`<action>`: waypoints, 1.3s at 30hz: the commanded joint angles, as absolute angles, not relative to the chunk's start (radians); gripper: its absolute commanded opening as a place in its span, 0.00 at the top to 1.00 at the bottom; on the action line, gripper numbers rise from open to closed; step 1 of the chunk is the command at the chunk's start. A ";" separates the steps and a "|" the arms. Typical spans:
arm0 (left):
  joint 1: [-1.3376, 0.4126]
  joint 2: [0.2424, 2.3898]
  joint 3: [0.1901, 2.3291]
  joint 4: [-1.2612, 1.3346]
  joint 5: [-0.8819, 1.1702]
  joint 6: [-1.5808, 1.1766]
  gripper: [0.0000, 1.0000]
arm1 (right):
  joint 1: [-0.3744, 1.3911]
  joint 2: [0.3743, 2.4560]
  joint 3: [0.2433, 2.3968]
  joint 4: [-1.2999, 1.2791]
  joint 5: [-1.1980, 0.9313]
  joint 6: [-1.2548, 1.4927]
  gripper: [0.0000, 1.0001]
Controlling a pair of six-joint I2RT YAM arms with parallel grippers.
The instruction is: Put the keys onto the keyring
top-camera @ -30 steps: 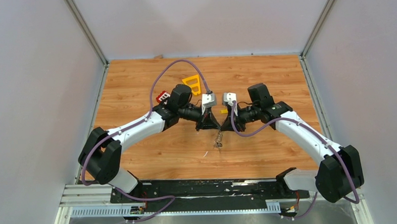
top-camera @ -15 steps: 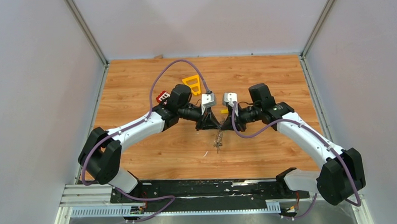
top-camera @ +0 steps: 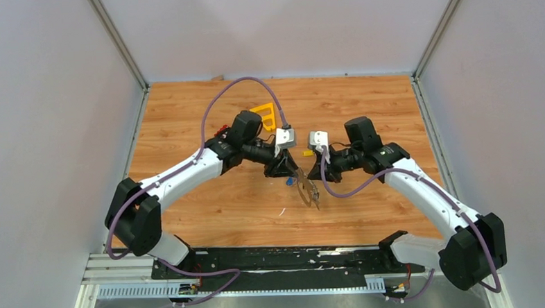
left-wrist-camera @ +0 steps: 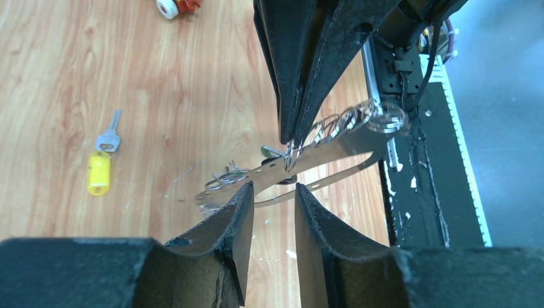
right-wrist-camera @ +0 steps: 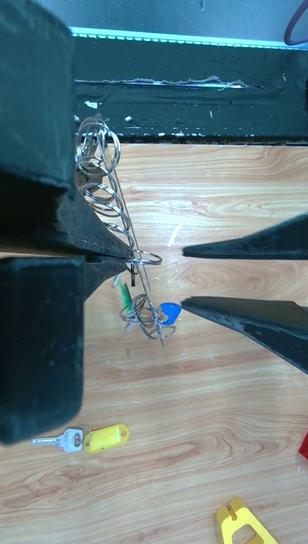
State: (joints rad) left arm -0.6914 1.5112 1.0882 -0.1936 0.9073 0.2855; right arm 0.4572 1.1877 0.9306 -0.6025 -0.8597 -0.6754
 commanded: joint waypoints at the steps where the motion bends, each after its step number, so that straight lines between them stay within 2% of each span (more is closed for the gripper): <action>1: -0.678 1.452 1.172 -0.363 0.927 0.479 0.62 | 0.463 1.142 0.978 -0.627 -0.861 -0.730 1.00; 10: -0.678 1.459 1.279 -0.533 0.967 0.637 0.62 | 0.463 1.122 1.025 -0.656 -0.874 -0.750 1.00; 19: -0.686 1.477 1.305 -0.455 0.961 0.550 0.65 | 0.486 1.153 1.121 -0.730 -0.771 -0.773 1.00; 27: -0.716 1.496 1.285 -0.408 0.922 0.614 0.68 | 0.522 1.180 1.150 -0.771 -0.687 -0.767 1.00; 39: -0.724 1.489 1.165 -0.251 0.985 0.670 0.70 | 0.527 1.164 1.123 -0.743 -0.730 -0.732 1.00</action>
State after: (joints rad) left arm -0.7197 1.4940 1.2034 -0.3393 0.9360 0.6323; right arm 0.5228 1.1851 1.1030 -0.7849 -0.6895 -0.7467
